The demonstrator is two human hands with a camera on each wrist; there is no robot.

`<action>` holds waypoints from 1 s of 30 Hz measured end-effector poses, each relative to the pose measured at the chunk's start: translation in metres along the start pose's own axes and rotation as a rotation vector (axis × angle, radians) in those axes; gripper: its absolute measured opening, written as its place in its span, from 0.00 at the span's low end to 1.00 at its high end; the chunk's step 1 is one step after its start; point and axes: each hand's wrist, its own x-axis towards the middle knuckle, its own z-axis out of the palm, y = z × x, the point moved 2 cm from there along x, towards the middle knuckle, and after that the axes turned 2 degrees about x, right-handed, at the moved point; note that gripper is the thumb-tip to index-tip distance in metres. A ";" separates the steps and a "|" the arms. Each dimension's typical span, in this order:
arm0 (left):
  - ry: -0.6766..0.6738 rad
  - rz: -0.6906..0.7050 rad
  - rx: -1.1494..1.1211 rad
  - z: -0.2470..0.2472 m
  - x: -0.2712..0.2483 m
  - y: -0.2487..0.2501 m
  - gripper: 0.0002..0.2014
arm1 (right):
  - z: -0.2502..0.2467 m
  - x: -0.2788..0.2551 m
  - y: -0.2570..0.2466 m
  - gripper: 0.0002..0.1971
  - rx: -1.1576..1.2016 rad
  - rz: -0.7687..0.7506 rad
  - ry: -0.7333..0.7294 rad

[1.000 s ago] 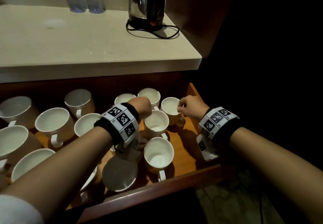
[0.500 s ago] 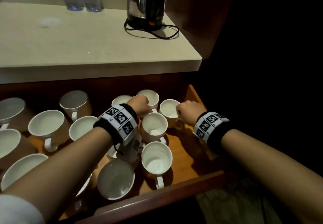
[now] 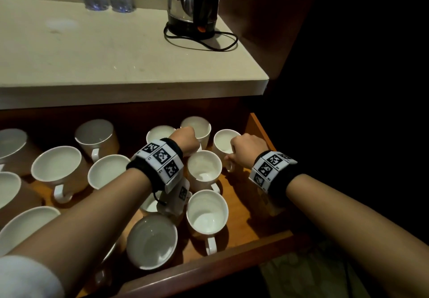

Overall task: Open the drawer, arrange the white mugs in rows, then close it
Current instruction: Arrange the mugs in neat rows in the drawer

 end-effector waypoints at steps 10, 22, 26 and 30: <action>-0.029 0.099 0.008 -0.008 -0.009 -0.004 0.23 | -0.031 -0.037 -0.019 0.21 0.271 -0.217 -0.503; -0.049 0.153 0.101 -0.032 -0.047 -0.032 0.18 | -0.031 -0.063 -0.058 0.14 -0.058 -0.300 -0.594; -0.137 0.088 0.095 -0.038 -0.059 -0.050 0.19 | -0.039 -0.060 -0.058 0.17 -0.067 -0.289 -0.535; -0.198 0.048 0.213 -0.041 -0.072 -0.071 0.23 | -0.053 -0.044 -0.078 0.17 0.174 -0.319 -0.233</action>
